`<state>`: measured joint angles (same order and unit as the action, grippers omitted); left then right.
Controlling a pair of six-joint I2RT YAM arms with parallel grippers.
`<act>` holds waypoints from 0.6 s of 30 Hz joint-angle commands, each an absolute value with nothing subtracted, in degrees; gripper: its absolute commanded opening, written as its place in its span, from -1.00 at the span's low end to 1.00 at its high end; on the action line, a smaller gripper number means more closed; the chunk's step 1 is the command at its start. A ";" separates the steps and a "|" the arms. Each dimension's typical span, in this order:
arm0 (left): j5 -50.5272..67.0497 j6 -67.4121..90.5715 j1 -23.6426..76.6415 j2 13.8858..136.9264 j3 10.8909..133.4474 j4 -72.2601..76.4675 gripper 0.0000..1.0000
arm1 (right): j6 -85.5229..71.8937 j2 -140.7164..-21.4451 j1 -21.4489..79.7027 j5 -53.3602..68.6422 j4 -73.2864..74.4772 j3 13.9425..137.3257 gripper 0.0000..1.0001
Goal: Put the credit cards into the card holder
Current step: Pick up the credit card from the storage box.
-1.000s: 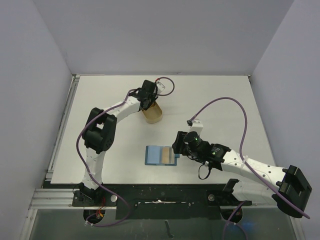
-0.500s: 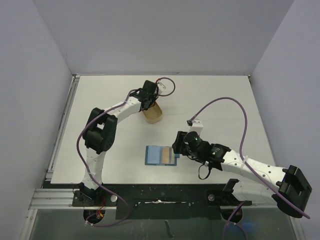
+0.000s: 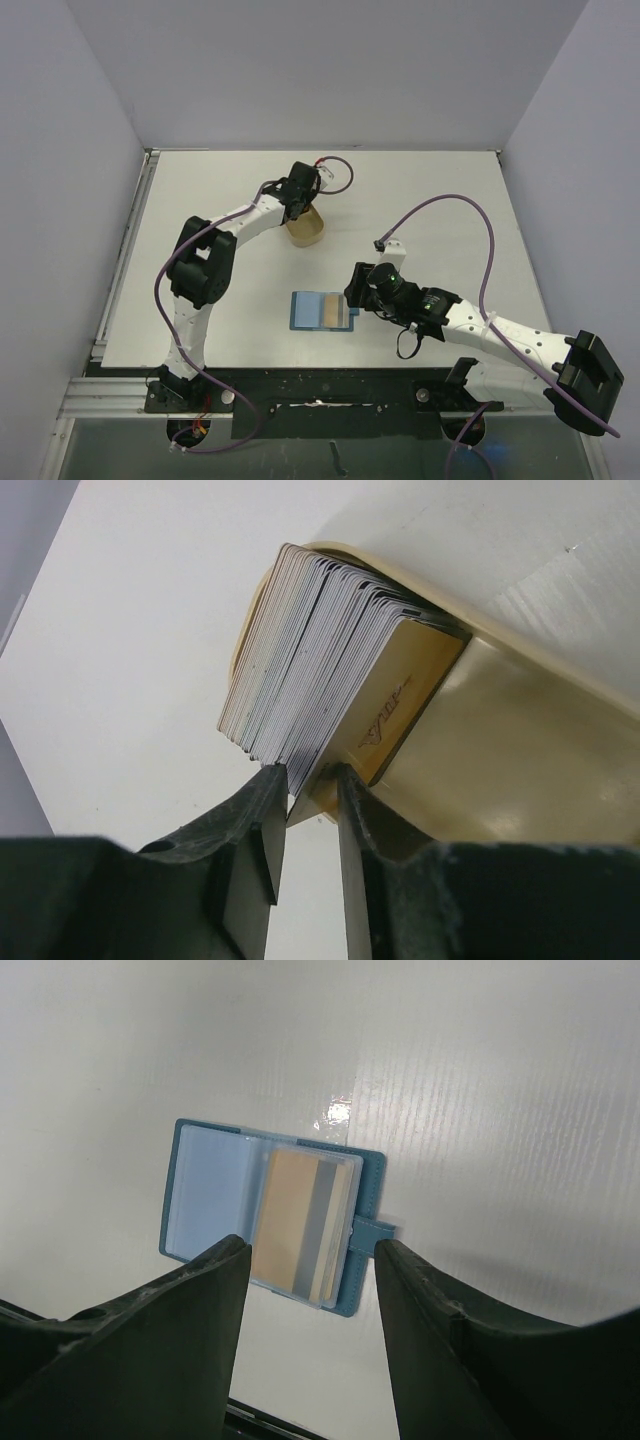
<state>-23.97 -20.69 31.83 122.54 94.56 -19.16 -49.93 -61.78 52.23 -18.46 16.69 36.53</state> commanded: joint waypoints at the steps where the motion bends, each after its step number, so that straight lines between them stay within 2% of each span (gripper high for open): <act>1: -25.47 -21.55 31.87 120.41 97.78 -15.28 -0.57 | -49.98 -60.47 52.38 -20.07 14.50 36.46 0.07; 5: -25.77 -21.47 32.24 120.09 97.68 -15.68 -0.59 | -50.00 -60.58 52.34 -19.99 14.19 36.39 0.07; 14: -26.50 -20.68 34.55 118.08 98.11 -17.12 -0.81 | -50.09 -61.01 52.38 -19.42 12.88 35.85 0.07; 18: -26.93 -20.51 34.65 117.96 98.40 -17.37 -0.70 | -49.86 -61.20 52.33 -19.51 12.81 35.94 0.07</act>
